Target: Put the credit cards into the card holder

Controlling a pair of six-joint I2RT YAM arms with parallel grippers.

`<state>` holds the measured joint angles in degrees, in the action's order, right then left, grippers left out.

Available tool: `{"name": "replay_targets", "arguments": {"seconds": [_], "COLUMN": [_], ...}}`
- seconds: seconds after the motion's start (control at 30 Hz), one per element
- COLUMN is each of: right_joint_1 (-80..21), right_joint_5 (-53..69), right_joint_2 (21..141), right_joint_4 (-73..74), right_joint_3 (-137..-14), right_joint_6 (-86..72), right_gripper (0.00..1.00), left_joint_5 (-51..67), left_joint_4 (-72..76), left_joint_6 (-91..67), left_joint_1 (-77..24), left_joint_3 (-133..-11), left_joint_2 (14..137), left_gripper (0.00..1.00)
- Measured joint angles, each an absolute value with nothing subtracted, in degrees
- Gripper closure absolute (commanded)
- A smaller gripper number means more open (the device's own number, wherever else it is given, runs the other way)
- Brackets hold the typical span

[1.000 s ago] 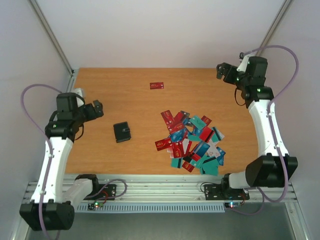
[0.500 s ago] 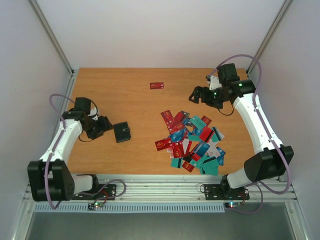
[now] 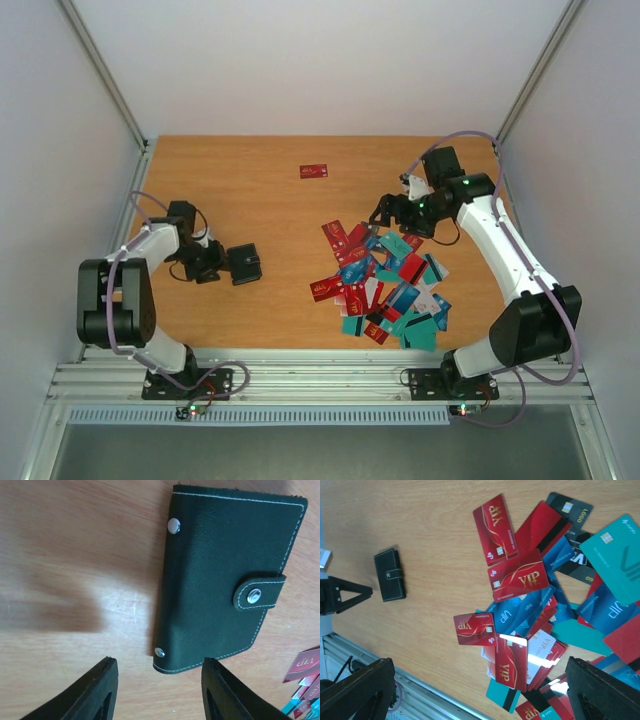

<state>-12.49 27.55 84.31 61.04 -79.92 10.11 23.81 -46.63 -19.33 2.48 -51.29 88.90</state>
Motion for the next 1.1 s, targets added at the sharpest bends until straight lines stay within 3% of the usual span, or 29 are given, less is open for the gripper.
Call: {"name": "replay_targets", "arguments": {"seconds": [0.33, 0.5, 0.77, 1.1], "right_joint_1": [-14.6, -15.3, -15.4, -18.7], "right_joint_5": [30.1, 30.2, 30.1, 30.3], "right_joint_2": [84.5, 84.5, 84.4, 82.8], "right_joint_4": [58.3, 57.8, 57.9, 57.9], "right_joint_3": [-77.5, -77.3, -75.5, -75.0], "right_joint_6": [8.8, 8.8, 9.1, 9.0], "right_gripper": [0.07, 0.07, 0.08, 0.1], "left_joint_5": [25.8, 26.7, 29.3, 30.9], "left_joint_4": [-43.3, -41.1, -39.4, -38.1], "left_joint_6": [-16.9, -16.5, -16.2, -16.2], "left_joint_1": [2.5, 2.5, 2.5, 2.5], "left_joint_3": [-52.7, -53.7, -54.3, -53.3], "left_joint_2": [94.8, 97.7, 99.9, 95.5], "left_gripper": [0.59, 0.68, 0.91, 0.99]}}
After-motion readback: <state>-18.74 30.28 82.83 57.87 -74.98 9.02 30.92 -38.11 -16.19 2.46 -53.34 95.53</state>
